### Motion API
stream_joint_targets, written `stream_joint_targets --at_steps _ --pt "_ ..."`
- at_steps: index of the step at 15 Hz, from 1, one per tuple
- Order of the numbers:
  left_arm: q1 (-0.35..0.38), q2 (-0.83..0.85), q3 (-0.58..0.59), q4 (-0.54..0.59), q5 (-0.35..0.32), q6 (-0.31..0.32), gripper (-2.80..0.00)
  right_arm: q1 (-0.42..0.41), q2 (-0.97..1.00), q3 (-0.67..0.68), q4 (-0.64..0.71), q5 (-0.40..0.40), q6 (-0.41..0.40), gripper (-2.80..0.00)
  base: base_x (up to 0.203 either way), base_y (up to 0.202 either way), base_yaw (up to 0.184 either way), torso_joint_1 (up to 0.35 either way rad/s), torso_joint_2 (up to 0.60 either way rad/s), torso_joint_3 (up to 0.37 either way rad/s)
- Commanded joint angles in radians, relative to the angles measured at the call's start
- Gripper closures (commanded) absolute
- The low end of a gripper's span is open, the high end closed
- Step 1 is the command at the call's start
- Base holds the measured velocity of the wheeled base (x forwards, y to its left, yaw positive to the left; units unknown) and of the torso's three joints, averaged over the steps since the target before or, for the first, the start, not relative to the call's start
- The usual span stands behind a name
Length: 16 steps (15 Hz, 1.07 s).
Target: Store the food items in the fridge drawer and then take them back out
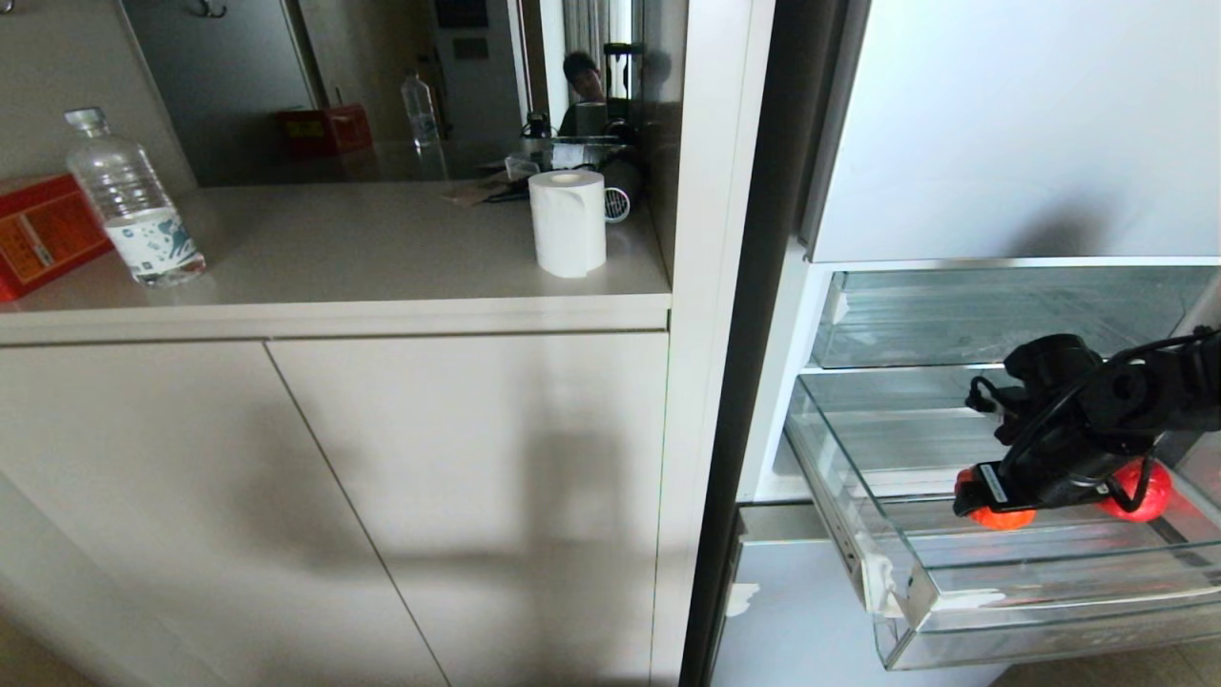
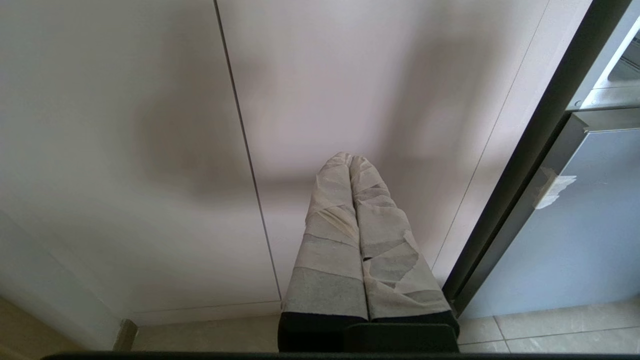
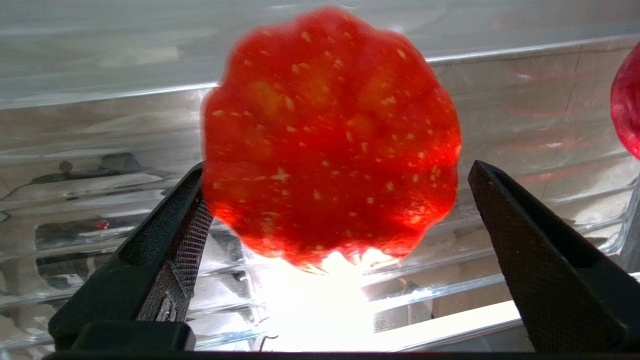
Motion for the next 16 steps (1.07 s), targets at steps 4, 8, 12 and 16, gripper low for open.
stream_joint_targets --at_steps 4,8,12,16 --pt "0.000 0.002 0.000 0.000 0.000 0.000 0.00 0.000 0.015 -0.015 -0.004 0.005 0.000 -2.80 0.000 0.000 0.000 0.000 0.00 0.000" --pt "0.000 0.001 0.000 0.000 0.000 0.000 0.00 0.002 0.022 -0.018 -0.003 0.002 0.000 -2.80 0.000 0.000 0.000 0.000 0.00 0.000" --pt "0.000 0.002 0.000 0.000 0.000 0.000 0.00 0.002 0.026 -0.017 -0.003 0.002 0.000 -1.57 0.000 0.000 0.000 0.000 0.00 0.000" --pt "0.000 0.001 0.000 0.000 0.000 0.000 0.00 0.002 0.029 -0.015 -0.003 0.001 0.000 0.00 0.000 0.000 0.000 0.000 0.00 0.000"
